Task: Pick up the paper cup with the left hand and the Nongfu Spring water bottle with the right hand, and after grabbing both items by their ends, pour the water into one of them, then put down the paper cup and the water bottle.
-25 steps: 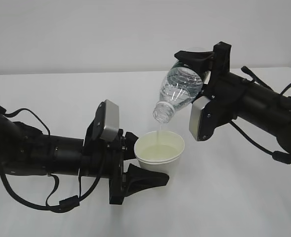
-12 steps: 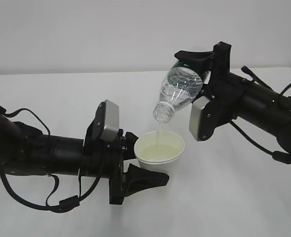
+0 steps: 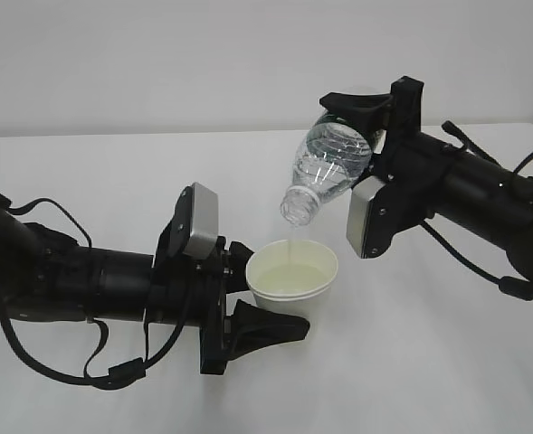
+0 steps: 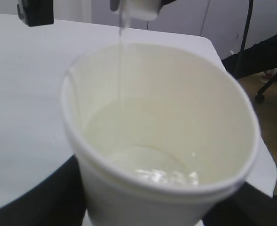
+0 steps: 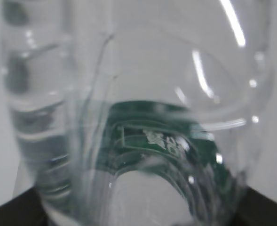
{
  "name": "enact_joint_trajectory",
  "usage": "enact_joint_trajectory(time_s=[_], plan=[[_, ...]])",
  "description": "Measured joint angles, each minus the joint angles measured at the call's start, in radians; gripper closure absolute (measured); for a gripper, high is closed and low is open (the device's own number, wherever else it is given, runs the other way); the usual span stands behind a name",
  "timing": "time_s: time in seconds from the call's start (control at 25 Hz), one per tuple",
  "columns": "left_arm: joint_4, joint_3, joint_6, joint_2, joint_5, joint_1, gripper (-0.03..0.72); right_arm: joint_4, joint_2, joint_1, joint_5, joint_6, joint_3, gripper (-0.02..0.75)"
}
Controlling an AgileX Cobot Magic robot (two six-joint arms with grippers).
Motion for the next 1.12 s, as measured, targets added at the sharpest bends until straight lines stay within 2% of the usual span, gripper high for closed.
enact_joint_trajectory(time_s=[1.12], plan=[[0.000,0.000,0.000,0.000,0.000,0.000,0.214,0.000,0.000,0.000,0.000,-0.020,0.000,0.282]])
